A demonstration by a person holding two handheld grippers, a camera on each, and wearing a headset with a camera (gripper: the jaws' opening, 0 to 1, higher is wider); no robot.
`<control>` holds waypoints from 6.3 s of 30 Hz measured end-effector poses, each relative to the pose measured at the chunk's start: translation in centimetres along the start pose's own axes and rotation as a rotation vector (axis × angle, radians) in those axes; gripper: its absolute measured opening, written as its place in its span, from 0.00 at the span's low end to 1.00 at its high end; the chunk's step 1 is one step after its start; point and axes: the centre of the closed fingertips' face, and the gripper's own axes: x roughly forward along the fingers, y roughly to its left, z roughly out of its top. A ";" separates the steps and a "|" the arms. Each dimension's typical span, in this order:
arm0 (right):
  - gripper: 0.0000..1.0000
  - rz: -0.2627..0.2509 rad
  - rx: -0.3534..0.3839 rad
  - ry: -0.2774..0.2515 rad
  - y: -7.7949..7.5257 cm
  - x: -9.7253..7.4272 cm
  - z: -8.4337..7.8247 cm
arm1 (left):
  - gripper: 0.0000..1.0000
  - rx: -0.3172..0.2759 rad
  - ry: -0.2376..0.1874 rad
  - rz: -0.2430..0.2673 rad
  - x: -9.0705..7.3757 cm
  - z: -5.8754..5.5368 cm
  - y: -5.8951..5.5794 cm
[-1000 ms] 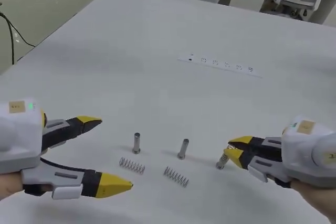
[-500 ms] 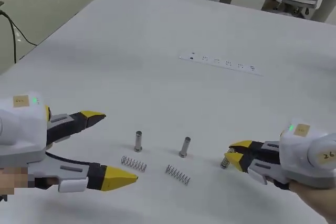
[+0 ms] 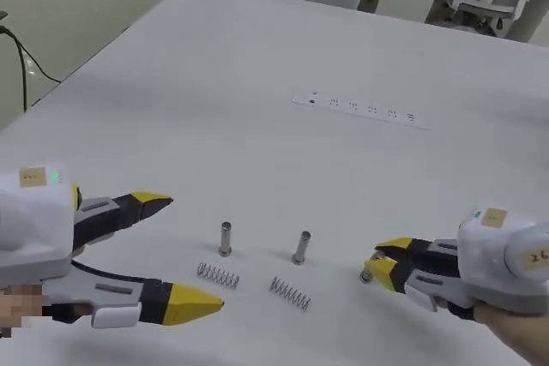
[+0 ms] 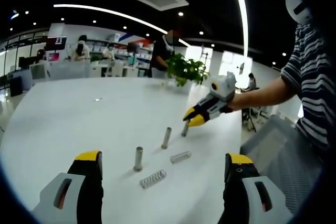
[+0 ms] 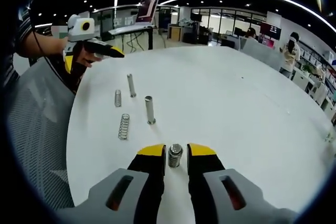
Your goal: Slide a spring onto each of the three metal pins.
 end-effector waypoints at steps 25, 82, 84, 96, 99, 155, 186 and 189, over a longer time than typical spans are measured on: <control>0.16 0.004 0.055 -0.036 0.5 -1.9 0.6 | 0.93 -0.005 0.009 -0.005 0.0 0.0 0.1; 0.13 0.160 -0.001 -0.050 7.4 1.2 3.2 | 0.91 -0.019 0.013 0.000 -0.3 -0.5 0.1; 0.13 0.169 -0.010 -0.051 7.8 1.5 3.4 | 0.91 -0.019 0.012 0.001 -0.3 -0.5 0.1; 0.12 0.213 -0.047 -0.024 9.5 3.2 3.4 | 0.90 -0.020 0.012 0.006 -0.6 -0.6 0.2; 0.12 0.216 -0.051 -0.013 9.7 3.7 3.2 | 0.90 -0.020 0.012 0.006 -0.6 -0.6 0.2; 0.08 0.232 -0.162 0.040 9.6 3.3 2.2 | 0.73 -0.022 0.019 -0.033 -1.1 -0.8 -0.7; 0.08 0.303 -0.365 0.040 10.7 0.0 3.1 | 0.49 0.051 0.101 -0.223 1.9 -1.2 -4.6; 0.08 0.312 -0.412 0.036 11.0 -0.2 3.4 | 0.46 0.053 0.098 -0.242 2.3 -1.0 -5.1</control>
